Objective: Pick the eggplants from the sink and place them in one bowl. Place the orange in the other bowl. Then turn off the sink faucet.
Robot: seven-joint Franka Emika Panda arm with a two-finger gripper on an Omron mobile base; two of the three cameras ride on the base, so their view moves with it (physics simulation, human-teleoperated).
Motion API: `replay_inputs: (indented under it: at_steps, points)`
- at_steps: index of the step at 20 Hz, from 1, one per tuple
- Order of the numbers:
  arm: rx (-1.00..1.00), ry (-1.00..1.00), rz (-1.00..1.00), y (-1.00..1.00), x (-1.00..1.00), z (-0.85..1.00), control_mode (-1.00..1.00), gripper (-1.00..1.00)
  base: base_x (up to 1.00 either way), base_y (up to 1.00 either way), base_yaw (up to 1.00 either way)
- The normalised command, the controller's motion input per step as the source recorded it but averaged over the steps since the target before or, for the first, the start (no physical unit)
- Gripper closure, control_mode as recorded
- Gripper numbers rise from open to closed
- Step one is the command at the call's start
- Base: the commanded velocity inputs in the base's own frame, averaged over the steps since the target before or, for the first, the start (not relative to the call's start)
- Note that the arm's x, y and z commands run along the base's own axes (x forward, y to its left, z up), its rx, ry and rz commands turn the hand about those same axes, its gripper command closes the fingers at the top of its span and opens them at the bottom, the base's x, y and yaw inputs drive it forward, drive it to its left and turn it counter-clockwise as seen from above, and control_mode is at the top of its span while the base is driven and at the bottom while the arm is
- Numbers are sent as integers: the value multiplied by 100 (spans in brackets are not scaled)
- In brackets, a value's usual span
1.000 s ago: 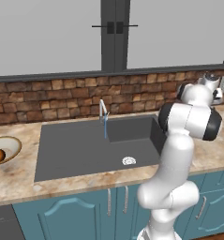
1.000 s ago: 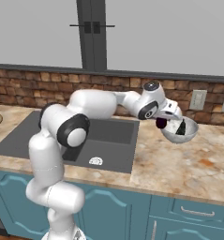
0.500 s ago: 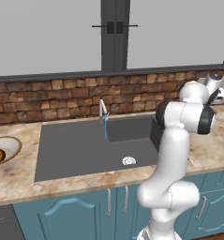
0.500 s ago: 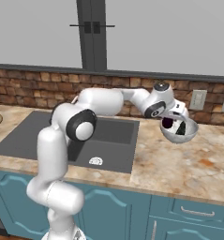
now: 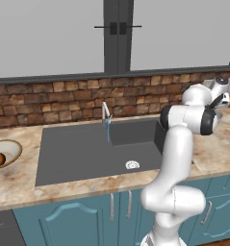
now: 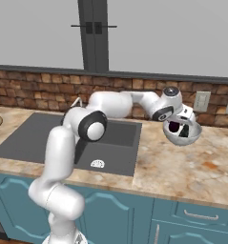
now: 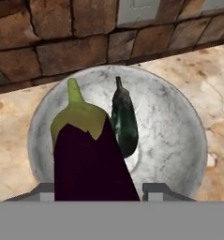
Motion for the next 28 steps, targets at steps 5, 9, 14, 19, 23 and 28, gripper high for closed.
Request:
replay_inputs:
  at_steps: [5, 9, 14, 19, 23, 28]
  points:
    - [2, 0, 0, -6, 34, -21, -100, 100, 0, 0, 0]
    - [0, 0, 0, -12, 32, -23, -100, 100, 0, 0, 0]
    - [1, 0, 0, -6, 26, -25, -100, 100, 0, 0, 0]
    - [2, 0, 0, -8, 12, -24, -100, 100, 0, 0, 0]
    - [2, 0, 0, -4, 15, -25, -100, 100, 0, 0, 0]
    - [0, 0, 0, -1, 20, -17, -100, -100, 0, 0, 0]
